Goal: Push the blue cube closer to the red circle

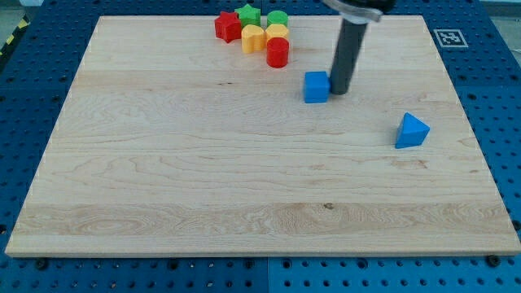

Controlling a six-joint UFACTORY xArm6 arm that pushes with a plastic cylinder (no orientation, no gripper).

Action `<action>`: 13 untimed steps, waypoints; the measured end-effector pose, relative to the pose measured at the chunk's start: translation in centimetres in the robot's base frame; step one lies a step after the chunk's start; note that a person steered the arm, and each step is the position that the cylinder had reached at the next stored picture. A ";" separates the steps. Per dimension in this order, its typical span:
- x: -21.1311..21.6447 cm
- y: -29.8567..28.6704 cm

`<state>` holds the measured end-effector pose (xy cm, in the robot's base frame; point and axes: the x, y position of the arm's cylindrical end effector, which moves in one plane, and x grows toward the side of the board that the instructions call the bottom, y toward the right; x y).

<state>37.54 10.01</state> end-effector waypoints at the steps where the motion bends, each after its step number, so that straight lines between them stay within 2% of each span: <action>1: 0.0 -5.3; 2: 0.0 -6.2; 3: 1.7 -5.4; 4: 5.1 -5.7; 5: 5.1 -7.9; 7: -3.2 -9.6; 9: 0.5 -10.8; 10: 0.5 -14.9; 11: -1.7 -15.3; 12: -3.3 -13.2; 13: -3.9 -12.6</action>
<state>33.61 -2.63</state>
